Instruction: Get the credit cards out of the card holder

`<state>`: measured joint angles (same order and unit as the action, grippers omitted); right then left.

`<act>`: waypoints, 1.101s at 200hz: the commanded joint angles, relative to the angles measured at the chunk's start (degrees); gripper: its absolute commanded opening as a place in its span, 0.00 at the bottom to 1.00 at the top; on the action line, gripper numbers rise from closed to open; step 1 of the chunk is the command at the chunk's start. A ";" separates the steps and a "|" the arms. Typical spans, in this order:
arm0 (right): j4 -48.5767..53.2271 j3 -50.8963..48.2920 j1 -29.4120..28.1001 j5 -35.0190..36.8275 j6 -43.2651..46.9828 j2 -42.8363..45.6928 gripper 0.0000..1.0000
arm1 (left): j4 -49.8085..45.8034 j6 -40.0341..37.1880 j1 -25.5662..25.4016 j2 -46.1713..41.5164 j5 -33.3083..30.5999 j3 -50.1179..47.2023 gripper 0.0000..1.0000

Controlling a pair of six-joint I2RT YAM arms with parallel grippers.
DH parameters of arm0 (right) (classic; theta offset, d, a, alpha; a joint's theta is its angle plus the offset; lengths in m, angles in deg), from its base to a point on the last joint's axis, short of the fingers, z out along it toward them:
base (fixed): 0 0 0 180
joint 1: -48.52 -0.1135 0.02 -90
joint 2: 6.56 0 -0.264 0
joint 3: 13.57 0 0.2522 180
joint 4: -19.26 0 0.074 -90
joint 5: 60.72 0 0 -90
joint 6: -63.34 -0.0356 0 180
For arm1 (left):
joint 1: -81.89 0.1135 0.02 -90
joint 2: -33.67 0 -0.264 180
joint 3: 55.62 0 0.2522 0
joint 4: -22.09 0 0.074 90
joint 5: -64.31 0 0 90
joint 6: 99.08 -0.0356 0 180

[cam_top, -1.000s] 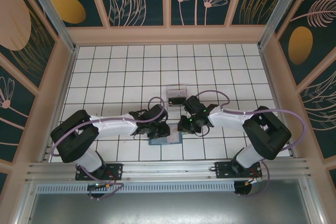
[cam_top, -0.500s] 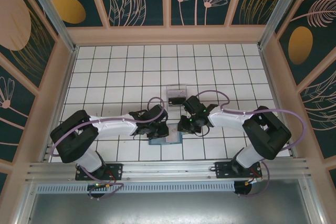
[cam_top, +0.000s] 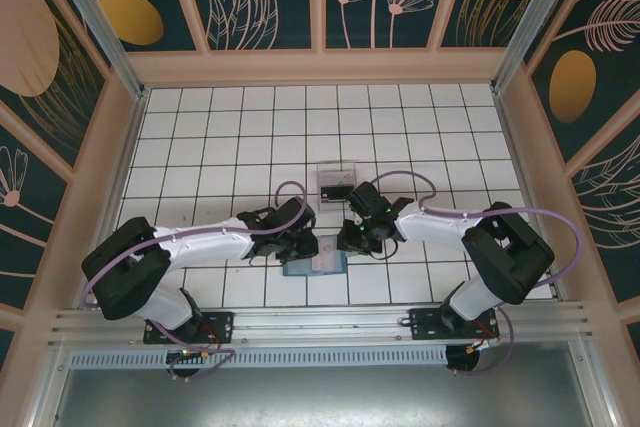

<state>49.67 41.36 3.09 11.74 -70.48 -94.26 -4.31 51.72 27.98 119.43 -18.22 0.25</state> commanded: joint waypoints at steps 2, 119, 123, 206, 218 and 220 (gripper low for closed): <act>3.50 1.88 -0.65 1.95 0.58 1.14 0.26 | 0.73 0.89 1.00 -1.00 0.45 0.56 0.21; 2.87 5.15 -3.00 1.23 0.49 -2.57 0.30 | 10.08 2.48 3.56 -0.76 7.00 -4.29 0.25; 2.63 5.07 -3.00 1.13 0.50 -2.93 0.31 | 10.09 2.49 3.56 -0.72 6.95 -4.46 0.26; 1.82 3.75 -3.53 1.81 0.68 -7.16 0.28 | 11.90 3.25 3.99 -1.51 7.18 -8.03 0.27; 1.81 3.69 -3.64 1.81 0.59 -7.28 0.27 | 12.16 3.24 4.09 -1.47 7.39 -8.27 0.27; 1.81 3.73 -3.62 1.81 0.64 -7.30 0.27 | 12.19 3.16 4.10 -1.43 7.39 -8.34 0.27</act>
<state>50.98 46.04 0.25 12.54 -70.48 -98.56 6.55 54.08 31.66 119.03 -11.91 -6.83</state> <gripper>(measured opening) 0.278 0.270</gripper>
